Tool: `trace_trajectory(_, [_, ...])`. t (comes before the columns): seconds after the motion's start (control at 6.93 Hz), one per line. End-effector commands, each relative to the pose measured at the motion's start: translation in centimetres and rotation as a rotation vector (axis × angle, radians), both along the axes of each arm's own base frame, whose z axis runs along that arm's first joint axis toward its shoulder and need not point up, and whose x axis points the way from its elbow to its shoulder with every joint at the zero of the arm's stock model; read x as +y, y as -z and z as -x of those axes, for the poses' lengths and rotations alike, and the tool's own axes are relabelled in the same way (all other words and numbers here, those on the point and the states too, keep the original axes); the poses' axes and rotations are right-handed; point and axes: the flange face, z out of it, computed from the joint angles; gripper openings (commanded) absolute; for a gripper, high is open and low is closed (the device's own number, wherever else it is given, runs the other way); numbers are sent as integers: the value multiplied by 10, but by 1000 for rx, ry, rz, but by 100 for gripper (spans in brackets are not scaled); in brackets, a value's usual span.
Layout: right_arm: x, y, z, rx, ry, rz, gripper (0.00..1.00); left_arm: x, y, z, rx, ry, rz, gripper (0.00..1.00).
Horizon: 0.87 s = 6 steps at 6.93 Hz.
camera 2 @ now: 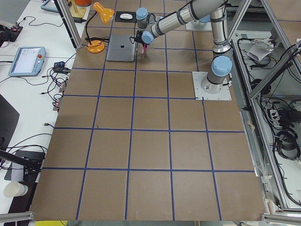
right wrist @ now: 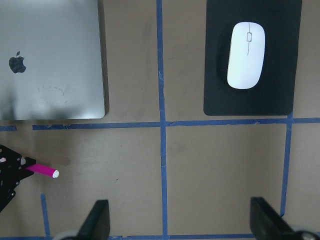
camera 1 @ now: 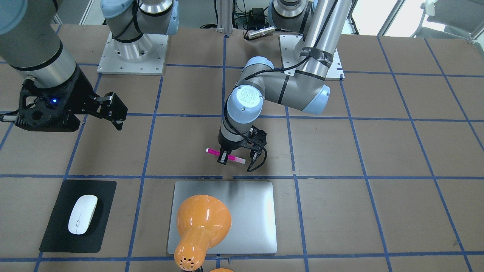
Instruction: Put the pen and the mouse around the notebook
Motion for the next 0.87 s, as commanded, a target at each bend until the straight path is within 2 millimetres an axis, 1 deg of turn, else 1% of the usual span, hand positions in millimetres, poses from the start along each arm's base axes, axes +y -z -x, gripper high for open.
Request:
trace_trajectory(0.0, [-1, -1, 0, -1, 9, 14, 100, 4, 2, 7, -4, 4, -4, 0])
trace_trajectory(0.14, [0, -4, 0, -1, 10, 18, 100, 5, 4, 8, -6, -12, -10, 0])
trace_trajectory(0.72, [-1, -2, 0, -1, 8, 15, 100, 8, 5, 9, -14, -29, -29, 0])
